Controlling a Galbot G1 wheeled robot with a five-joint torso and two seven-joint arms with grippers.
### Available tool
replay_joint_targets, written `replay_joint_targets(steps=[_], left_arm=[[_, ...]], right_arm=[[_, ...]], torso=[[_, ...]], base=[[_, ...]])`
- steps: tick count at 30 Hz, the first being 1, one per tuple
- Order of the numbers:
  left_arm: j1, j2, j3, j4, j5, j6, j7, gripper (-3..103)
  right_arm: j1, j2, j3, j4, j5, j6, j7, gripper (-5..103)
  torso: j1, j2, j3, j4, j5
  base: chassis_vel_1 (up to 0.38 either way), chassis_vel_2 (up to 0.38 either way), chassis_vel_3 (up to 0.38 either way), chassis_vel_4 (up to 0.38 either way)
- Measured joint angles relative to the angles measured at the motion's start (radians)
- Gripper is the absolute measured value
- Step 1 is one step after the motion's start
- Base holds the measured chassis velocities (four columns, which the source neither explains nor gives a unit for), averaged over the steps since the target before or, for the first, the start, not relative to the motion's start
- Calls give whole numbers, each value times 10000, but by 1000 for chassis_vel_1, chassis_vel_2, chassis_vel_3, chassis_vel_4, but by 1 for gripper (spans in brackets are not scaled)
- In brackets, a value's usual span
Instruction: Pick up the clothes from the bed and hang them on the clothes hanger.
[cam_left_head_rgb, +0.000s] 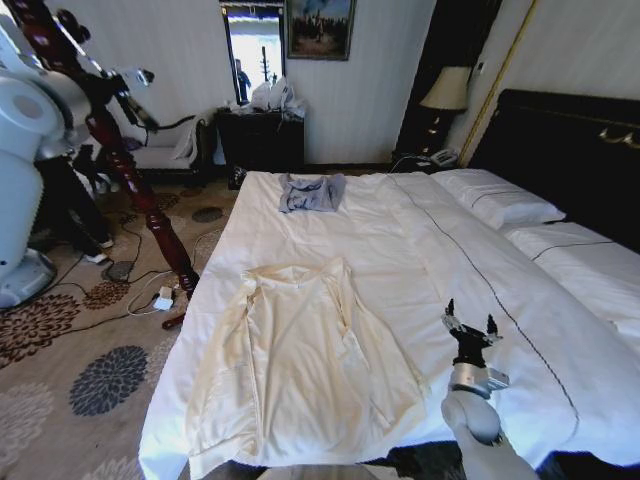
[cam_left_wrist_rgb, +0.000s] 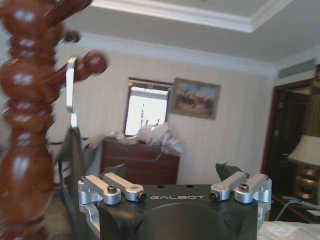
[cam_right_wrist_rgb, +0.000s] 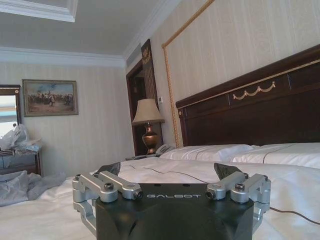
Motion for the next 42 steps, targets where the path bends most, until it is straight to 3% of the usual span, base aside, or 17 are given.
replay_joint_targets(steps=[14, 21, 25, 28, 35, 39, 42], left_arm=[[914, 632, -945, -328, 24, 139, -384, 100], [1213, 1250, -1428, -733, 407, 640, -381, 100], [1920, 1885, -2339, -897, 712, 1179, -648, 100], [2591, 2248, -3037, -808, 1002, 1240, -601, 100], [3304, 2382, -3564, -134, 1111, 635, -262, 100], [2383, 1380, -2546, 1270, 910, -293, -42, 100], [1725, 888, -1976, 1931, 731, -570, 49, 100]], right_arm=[[271, -98, -260, -303, 35, -4, -2, 100], [349, -41, -351, -440, 35, -5, -5, 100], [342, -50, -335, -549, 41, 2, -8, 100], [329, -66, -331, -595, 43, 24, -13, 100], [374, -84, -422, -660, 23, 35, -18, 100], [442, 16, -588, -652, -81, 26, -14, 100], [431, 54, -621, -588, -123, 21, -10, 100]], torso=[[1, 0, 0, 0, 2], [1, 0, 0, -1, 3], [0, 1, -1, 0, 4], [0, 1, 0, 3, 1], [-1, 2, -1, 6, 4], [1, 1, 2, -5, 1], [2, 0, 2, -7, 0]], base=[[0, 0, 0, 0], [0, 0, 0, 0], [0, 0, 0, 0], [0, 0, 0, 0], [0, 0, 0, 0], [0, 0, 0, 0], [0, 0, 0, 0]])
